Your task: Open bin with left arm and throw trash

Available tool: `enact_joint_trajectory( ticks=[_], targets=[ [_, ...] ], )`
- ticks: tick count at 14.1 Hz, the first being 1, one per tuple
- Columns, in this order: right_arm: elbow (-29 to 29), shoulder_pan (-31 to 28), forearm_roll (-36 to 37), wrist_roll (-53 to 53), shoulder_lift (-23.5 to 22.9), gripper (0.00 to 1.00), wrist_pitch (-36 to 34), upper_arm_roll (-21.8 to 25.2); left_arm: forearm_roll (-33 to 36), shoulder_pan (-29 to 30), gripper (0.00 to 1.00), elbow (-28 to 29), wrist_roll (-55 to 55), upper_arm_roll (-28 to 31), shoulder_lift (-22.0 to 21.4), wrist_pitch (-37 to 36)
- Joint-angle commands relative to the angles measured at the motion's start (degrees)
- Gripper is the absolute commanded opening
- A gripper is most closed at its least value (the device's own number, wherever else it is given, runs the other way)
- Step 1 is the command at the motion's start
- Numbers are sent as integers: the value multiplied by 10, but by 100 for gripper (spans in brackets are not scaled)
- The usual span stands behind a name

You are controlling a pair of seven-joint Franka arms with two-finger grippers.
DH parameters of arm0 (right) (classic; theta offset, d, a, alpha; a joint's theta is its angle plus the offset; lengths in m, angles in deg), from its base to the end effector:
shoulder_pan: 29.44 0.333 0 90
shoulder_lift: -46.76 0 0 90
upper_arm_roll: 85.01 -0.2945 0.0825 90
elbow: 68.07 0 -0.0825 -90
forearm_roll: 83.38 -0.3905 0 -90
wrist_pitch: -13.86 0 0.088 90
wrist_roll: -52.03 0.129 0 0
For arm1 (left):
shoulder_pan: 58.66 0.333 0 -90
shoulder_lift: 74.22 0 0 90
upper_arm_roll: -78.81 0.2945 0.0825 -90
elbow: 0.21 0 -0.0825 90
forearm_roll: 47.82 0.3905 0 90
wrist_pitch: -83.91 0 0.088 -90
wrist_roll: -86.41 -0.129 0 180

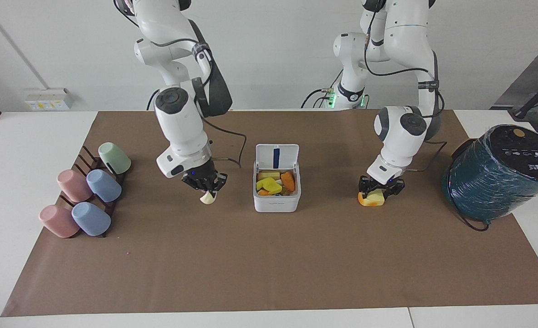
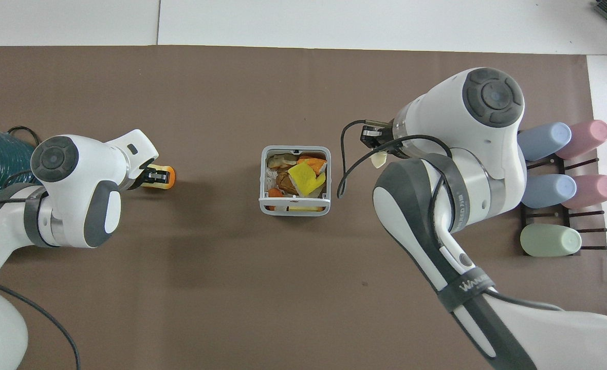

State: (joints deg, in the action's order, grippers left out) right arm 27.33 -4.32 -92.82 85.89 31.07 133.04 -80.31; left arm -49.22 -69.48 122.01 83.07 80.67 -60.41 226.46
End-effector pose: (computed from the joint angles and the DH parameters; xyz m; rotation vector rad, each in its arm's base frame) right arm 0.6119 0.2441 0.4165 -2.9283 0.4428 -0.1017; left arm 0.5759 -0.0910 0.2574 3.1075 -0.3079 0.1773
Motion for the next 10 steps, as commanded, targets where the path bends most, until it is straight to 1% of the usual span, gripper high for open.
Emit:
enact_joint_trajectory(
  ticks=[1, 2, 3, 6, 9, 10],
  targets=[
    [-16, 0, -115, 102, -14, 0, 27, -23, 9, -4, 0, -12, 1, 5, -17, -50],
    [-12, 10, -157, 115, -14, 0, 41, -24, 9, -7, 0, -27, 2, 4, -21, -78],
    [-8, 26, -180, 129, -14, 0, 48, -24, 8, -16, 0, -44, 2, 5, -33, -114],
    [7, 46, -186, 164, -22, 0, 75, -25, 5, -28, 0, -97, 6, 4, -52, -185],
    [15, 58, -217, 168, -42, 0, 103, -25, 2, -30, 0, -152, 2, -2, -55, -245],
    [15, 58, -218, 168, -42, 16, 103, -25, -4, -29, 0, -162, 0, -5, -55, -255]
  ],
)
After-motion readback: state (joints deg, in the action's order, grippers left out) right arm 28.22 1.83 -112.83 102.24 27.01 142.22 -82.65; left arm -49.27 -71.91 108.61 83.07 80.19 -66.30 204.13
